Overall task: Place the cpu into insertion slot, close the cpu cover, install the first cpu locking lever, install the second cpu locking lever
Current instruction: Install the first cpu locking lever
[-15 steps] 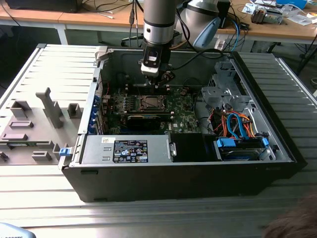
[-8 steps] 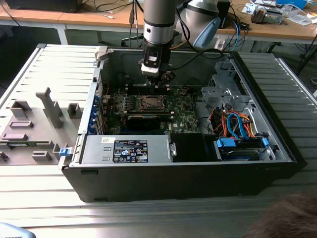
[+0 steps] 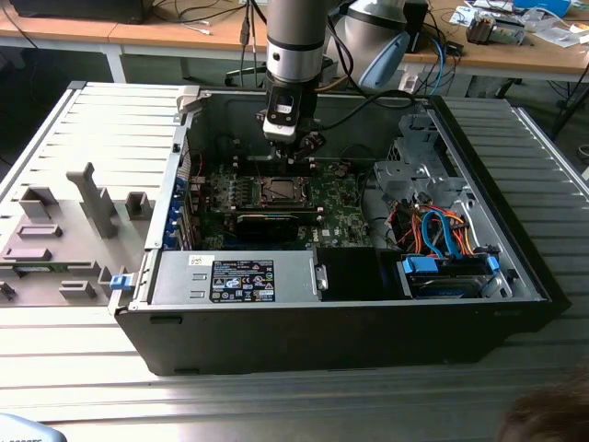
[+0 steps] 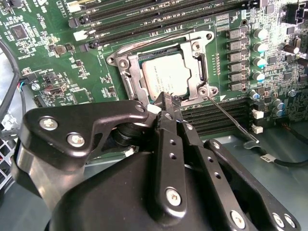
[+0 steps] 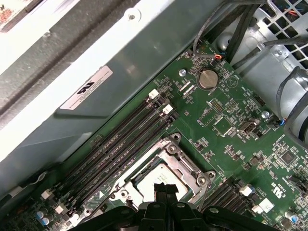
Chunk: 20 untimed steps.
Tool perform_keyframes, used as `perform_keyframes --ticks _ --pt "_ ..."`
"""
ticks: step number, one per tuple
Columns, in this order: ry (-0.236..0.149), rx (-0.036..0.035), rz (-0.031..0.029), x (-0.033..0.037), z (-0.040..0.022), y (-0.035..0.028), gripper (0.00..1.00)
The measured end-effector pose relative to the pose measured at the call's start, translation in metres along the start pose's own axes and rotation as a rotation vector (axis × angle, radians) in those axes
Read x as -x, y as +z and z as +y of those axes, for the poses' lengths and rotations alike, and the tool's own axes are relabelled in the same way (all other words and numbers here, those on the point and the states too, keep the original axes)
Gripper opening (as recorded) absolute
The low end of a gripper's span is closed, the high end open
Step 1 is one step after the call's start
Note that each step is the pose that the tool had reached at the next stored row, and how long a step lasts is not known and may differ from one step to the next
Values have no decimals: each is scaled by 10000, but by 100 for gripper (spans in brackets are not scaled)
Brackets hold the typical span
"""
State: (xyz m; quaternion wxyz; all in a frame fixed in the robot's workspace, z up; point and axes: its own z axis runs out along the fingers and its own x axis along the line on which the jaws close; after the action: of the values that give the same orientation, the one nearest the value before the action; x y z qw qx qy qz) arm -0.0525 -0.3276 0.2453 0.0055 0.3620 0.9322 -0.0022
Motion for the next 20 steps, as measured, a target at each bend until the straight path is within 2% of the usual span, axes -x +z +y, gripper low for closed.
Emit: perform_keyframes --ticks 20 --pt "-179 2 0 0 0 2 11"
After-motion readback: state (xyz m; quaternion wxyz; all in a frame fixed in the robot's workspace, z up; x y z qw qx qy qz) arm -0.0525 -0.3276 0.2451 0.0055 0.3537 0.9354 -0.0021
